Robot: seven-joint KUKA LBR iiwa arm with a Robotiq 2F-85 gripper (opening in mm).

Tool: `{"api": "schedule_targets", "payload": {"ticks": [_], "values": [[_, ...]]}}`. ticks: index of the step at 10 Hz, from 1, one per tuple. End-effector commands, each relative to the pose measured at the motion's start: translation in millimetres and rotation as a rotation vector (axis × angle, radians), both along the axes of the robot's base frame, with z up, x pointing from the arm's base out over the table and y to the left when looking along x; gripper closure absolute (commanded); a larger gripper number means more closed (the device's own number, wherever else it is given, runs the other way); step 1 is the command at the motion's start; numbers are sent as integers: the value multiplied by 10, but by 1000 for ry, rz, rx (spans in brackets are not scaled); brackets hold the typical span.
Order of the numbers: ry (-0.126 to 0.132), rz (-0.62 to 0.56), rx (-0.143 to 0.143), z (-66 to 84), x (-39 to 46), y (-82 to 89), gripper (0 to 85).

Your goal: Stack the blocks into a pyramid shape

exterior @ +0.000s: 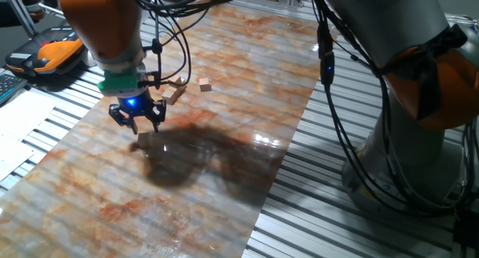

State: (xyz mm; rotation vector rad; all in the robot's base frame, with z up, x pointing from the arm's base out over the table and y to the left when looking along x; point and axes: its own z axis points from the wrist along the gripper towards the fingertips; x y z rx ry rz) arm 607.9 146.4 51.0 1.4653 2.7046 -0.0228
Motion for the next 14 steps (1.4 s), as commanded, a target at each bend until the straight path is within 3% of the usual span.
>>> {"api": "schedule_targets", "payload": {"ticks": [1,5,8,11,13,14], "values": [[0,-3,-2,-3,-1,2,340],[-2,-12,-5,-4,-4,6,340],[-17,-18,26,13,15,3,340],[-1,-14,-12,14,63,-19,340],[-1,-13,-14,5,71,-21,340],[-2,-13,-13,-5,71,-21,510]]}}
